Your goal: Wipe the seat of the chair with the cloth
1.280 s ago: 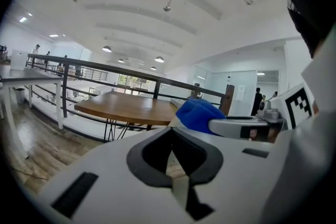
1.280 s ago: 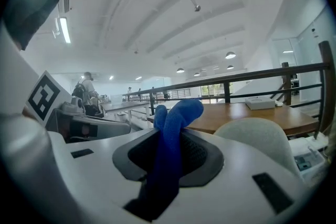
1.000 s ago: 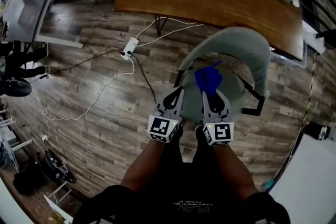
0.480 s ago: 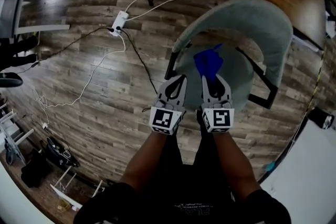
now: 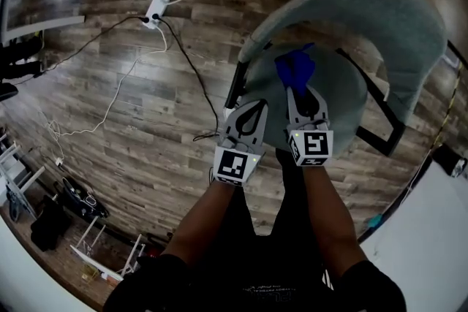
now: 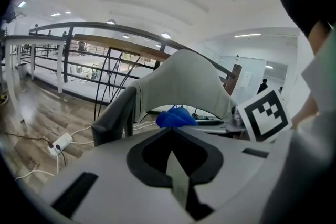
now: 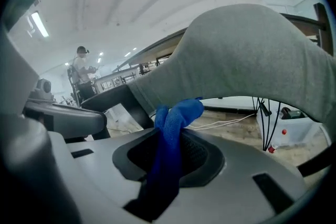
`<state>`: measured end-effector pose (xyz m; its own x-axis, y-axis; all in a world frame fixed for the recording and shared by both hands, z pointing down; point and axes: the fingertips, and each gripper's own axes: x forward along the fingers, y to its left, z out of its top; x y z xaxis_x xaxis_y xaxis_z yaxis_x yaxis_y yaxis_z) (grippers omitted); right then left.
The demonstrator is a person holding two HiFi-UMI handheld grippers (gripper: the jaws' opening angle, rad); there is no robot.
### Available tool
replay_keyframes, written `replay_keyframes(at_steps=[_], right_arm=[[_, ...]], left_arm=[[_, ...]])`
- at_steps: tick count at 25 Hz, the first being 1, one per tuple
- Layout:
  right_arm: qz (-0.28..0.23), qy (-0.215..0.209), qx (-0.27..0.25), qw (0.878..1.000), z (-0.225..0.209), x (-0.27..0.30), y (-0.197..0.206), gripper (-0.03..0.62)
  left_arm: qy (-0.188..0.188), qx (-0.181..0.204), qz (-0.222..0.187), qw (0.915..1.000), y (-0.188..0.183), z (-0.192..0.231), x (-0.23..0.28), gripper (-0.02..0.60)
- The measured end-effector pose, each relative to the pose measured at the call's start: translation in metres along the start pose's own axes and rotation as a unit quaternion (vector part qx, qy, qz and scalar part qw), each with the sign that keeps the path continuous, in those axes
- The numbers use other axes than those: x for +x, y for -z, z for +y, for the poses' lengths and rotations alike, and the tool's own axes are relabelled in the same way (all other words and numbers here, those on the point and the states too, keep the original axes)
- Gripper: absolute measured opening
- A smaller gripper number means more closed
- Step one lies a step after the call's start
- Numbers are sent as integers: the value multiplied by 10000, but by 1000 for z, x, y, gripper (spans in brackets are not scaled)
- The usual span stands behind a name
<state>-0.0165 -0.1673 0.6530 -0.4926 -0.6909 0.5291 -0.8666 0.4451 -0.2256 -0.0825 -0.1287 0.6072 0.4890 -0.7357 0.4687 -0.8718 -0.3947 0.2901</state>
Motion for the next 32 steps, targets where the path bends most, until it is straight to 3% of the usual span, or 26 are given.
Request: replay_keyframes(at_steps=[12, 16, 22, 32], right_arm=[[341, -24, -197, 9992, -5, 71, 34, 91], [503, 75, -143, 9986, -17, 79, 46, 91], [620, 222, -102, 9978, -26, 85, 56, 91], [492, 618, 4, 9969, -44, 77, 56, 91]], left_arm=[[-216, 71, -94, 9997, 19, 10, 16, 2], [-68, 224, -32, 9997, 25, 5, 18, 2], [-103, 117, 22, 9999, 33, 7, 17, 2], [-35, 139, 181, 9997, 40, 11, 23, 2]])
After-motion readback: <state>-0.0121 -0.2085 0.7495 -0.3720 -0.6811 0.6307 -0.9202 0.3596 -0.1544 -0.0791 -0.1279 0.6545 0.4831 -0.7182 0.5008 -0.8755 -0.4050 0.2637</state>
